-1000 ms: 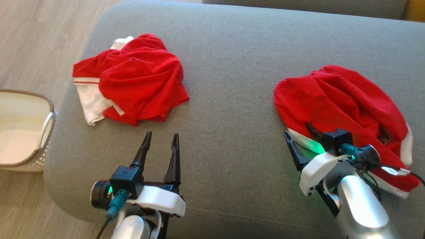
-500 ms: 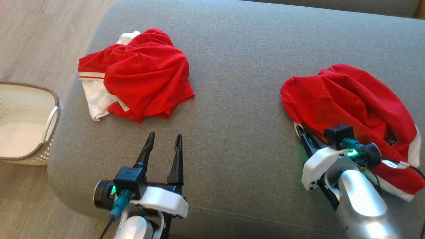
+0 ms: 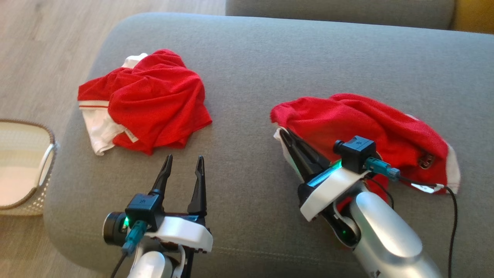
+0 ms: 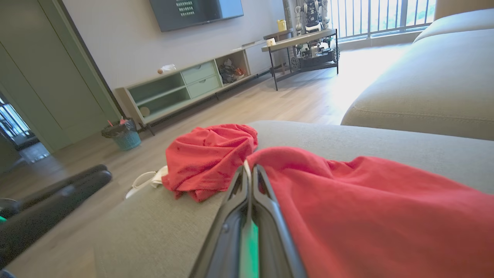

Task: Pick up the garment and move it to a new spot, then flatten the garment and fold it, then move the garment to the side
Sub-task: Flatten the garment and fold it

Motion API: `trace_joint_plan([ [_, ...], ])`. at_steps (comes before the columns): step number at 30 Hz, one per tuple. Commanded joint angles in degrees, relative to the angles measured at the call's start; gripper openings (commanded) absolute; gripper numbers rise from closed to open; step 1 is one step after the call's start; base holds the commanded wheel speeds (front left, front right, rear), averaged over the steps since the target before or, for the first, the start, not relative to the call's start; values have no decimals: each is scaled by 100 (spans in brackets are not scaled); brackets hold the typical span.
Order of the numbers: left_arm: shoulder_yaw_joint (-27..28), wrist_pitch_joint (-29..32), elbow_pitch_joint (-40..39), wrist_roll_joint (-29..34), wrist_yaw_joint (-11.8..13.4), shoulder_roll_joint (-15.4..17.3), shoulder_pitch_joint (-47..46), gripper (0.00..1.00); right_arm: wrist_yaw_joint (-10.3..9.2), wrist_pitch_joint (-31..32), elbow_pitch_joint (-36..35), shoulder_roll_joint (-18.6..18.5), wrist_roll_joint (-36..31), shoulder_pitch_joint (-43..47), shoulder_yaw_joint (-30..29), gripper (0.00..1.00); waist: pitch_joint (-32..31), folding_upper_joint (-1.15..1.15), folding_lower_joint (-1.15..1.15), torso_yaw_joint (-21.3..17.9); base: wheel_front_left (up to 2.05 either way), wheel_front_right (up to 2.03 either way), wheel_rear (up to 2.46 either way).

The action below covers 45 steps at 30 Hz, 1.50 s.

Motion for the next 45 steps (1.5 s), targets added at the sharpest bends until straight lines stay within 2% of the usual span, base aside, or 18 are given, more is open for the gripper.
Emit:
trace_joint_plan([
  [1, 194, -29, -173, 25, -13, -11, -132, 100, -1, 41, -277, 56, 102, 21, 87, 0, -41, 0, 0, -71, 0, 0, 0],
  [4, 219, -29, -178, 39, -15, -11, -103, 100, -1, 434, -295, -41, 36, 171, -221, 0, -57, 0, 0, -180, 0, 0, 0],
  [7, 210, -29, -173, 52, -42, -11, -114, 100, -1, 753, 51, -112, -522, 218, -662, 0, -35, 0, 0, -240, 0, 0, 0],
  [12, 166, -29, -173, 44, -39, -11, -195, 100, -1, 698, 538, 10, -945, 128, -1122, 0, 34, 0, 0, -254, 0, 0, 0],
  [13, 157, -29, -173, 44, -40, -11, -209, 100, -1, 658, 630, 26, -986, 90, -1152, 6, 46, 0, 0, -248, 0, 0, 0],
  [14, 150, -29, -171, 46, -41, -11, -222, 100, -1, 620, 715, 38, -1001, 53, -1162, 87, 58, 0, 0, -241, 0, 0, 0],
  [15, 150, -29, -171, 46, -41, -11, -222, 100, -1, 620, 715, 38, -1001, 53, -1162, 87, 58, 0, 0, -241, 0, 0, 0],
  [16, 144, -29, -166, 49, -44, -11, -234, 100, -1, 590, 794, 46, -1000, 16, -1162, 100, 69, 0, 0, -233, 0, 0, 0],
  [20, 165, -29, -136, 64, -52, -11, -248, 100, -1, 455, 899, 57, -703, -76, -832, 100, 66, 0, 0, -225, 0, 0, 0],
  [24, 237, -29, -109, 89, -50, -11, -218, 100, -1, 301, 857, 58, -554, -69, -822, 100, 13, 0, 0, -314, 0, 0, 0],
  [30, 336, -29, -125, 108, -55, -11, -195, 100, -1, 185, 439, 59, -521, 180, -1146, 100, -98, 0, 0, -615, 0, 0, 0],
  [40, 531, -29, -97, 78, -103, -11, -146, 100, -1, 359, -573, 59, -800, 881, -1884, 100, -201, 0, 0, -1195, 0, 0, 0],
  [45, 611, -29, 149, 36, -180, -11, -227, 100, -1, 433, -941, 60, -765, 1153, -2022, 100, -113, 0, 0, -1487, 0, 0, 0],
])
